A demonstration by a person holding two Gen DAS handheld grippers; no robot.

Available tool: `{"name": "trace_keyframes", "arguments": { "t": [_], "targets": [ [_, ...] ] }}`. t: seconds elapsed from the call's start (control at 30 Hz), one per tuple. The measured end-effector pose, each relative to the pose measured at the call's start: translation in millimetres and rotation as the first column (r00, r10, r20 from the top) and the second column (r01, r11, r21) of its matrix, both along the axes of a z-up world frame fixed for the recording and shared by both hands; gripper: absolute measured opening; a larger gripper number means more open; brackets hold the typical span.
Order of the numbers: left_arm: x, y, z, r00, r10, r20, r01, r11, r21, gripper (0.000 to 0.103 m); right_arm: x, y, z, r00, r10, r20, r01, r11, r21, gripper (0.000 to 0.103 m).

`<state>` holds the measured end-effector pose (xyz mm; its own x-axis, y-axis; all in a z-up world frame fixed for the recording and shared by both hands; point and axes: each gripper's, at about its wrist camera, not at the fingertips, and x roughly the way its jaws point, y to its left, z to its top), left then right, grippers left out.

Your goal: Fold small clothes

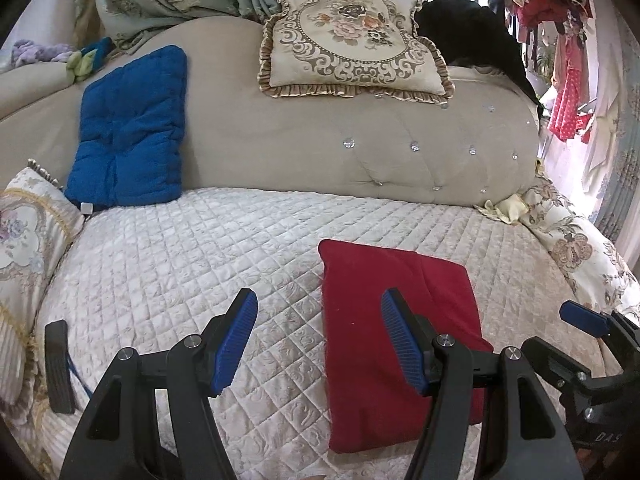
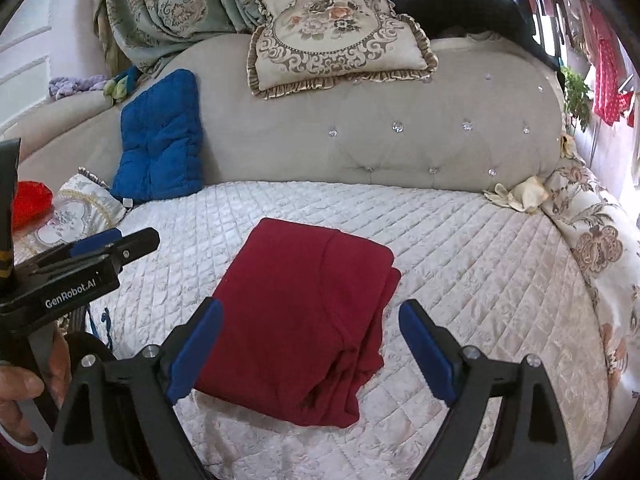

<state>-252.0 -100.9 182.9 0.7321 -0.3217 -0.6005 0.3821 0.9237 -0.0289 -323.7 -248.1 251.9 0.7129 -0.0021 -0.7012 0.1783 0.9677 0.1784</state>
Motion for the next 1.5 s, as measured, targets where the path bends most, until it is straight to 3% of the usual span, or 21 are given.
{"name": "trace_keyframes", "arguments": {
  "t": [0.6, 1.0, 1.5],
  "targets": [
    [4, -6, -5, 1.000, -0.011, -0.017, 0.012, 1.000, 0.017, 0.044, 9, 1, -9, 0.999, -0.024, -0.027, 0.024, 1.000, 0.006, 0.094],
    [9, -14, -6, 1.000, -0.013, -0.002, 0.013, 0.999, 0.036, 0.044, 19, 6, -9, 0.999, -0.020, -0.028, 0.018, 0.997, -0.070, 0.097],
    [16, -21, -9, 1.000, -0.020, -0.005, 0.021, 0.999, 0.041, 0.044, 23, -8, -20, 0.997, -0.066, -0.040, 0.064, 0.997, -0.044, 0.097]
  ]
}}
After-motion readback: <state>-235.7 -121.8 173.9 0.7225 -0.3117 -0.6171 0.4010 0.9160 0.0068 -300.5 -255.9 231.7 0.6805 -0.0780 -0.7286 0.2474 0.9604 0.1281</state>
